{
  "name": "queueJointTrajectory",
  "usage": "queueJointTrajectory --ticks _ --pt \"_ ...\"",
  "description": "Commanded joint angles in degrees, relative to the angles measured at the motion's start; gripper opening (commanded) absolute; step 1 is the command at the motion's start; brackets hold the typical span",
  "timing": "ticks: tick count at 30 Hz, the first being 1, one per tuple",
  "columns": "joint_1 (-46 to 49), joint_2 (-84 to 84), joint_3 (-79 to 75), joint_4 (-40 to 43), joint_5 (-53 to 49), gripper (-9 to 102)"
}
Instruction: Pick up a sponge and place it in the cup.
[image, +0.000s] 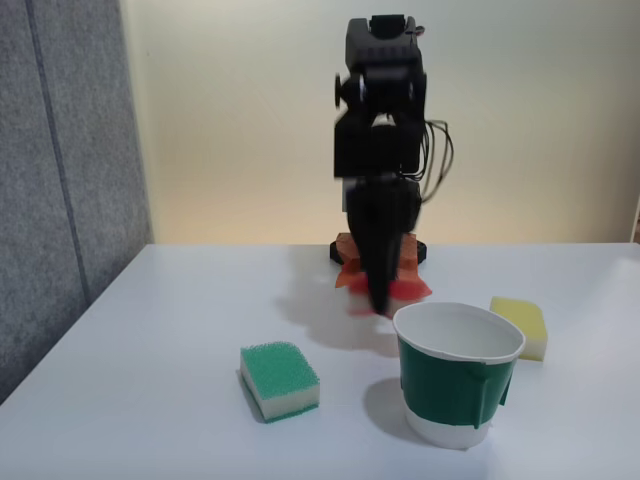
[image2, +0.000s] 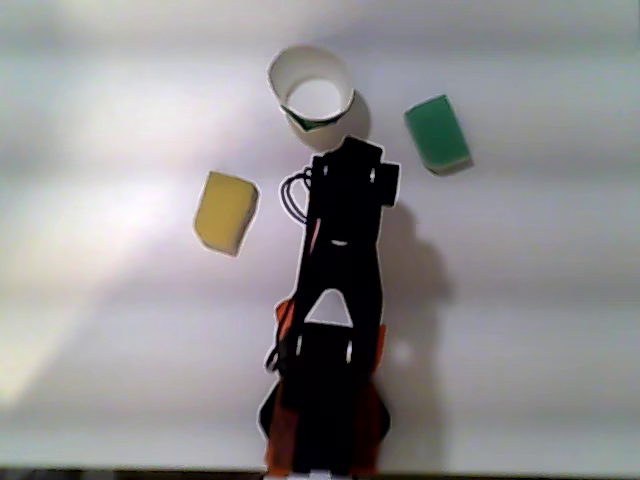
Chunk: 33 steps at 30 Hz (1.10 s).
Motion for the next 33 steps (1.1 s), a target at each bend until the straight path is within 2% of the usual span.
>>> queueJointTrajectory --ticks 1,5,10,23,33 --pt "0.97 7.03 -2.99 5.62 -0.88 0" --pt "0.79 8.61 -10.9 12.13 -0.79 0" --pt "0.0 4.39 -23.12 15.38 -0.97 0" --pt "-3.52 -15.64 -52.03 17.84 0.44 0" --pt "-6.77 -29.53 -66.09 18.02 2.02 0"
